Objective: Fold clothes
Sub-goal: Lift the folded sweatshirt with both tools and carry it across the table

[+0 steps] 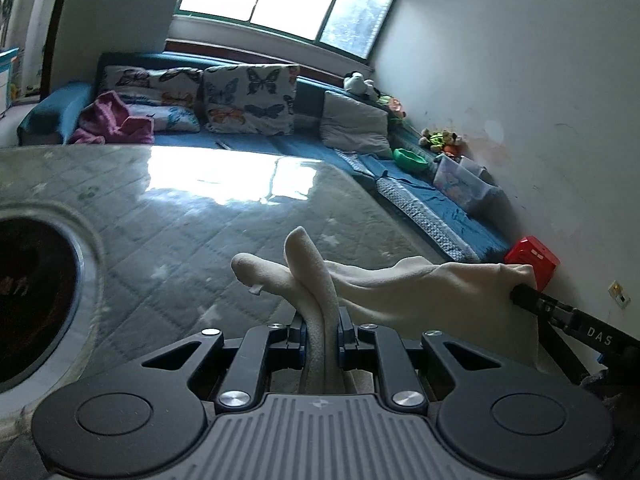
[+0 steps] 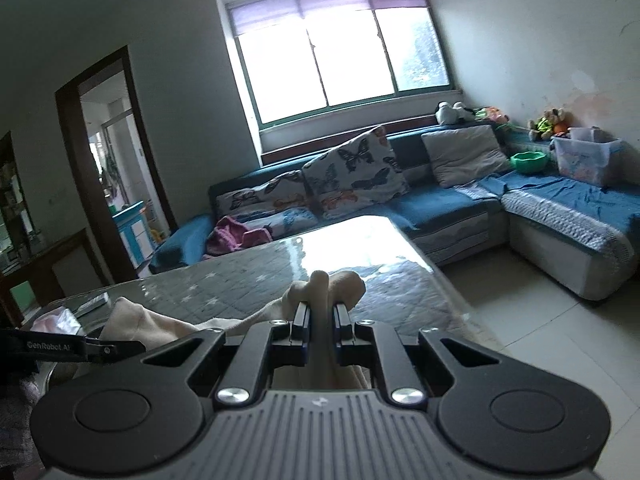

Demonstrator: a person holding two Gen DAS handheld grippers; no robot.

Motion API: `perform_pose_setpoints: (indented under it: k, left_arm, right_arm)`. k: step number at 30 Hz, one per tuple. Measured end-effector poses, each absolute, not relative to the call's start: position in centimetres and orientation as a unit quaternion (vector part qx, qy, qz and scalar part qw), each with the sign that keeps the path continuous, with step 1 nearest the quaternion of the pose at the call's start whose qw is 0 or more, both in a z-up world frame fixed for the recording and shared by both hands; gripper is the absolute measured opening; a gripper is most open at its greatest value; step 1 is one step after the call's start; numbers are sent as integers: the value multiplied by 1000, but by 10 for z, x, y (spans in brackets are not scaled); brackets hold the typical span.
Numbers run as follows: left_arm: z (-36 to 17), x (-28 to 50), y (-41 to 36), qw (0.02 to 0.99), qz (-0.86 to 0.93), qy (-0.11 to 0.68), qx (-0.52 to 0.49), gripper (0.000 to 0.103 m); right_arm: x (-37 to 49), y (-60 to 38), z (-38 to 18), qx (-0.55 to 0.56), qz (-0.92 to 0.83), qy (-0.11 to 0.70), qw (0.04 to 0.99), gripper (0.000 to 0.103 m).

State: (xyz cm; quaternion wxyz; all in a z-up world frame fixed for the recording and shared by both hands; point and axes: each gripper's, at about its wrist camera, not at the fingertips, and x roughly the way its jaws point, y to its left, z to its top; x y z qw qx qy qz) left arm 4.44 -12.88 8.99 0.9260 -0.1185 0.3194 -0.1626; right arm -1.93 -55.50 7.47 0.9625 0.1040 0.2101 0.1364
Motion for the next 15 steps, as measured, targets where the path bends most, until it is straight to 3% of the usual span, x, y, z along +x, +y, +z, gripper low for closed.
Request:
perform_pose_setpoints:
  k: [15]
  left_arm:
    - [90,78,-184,926,-181,318,-89,15]
  right_arm:
    - [-2,-593,76,103,88,205,969,10]
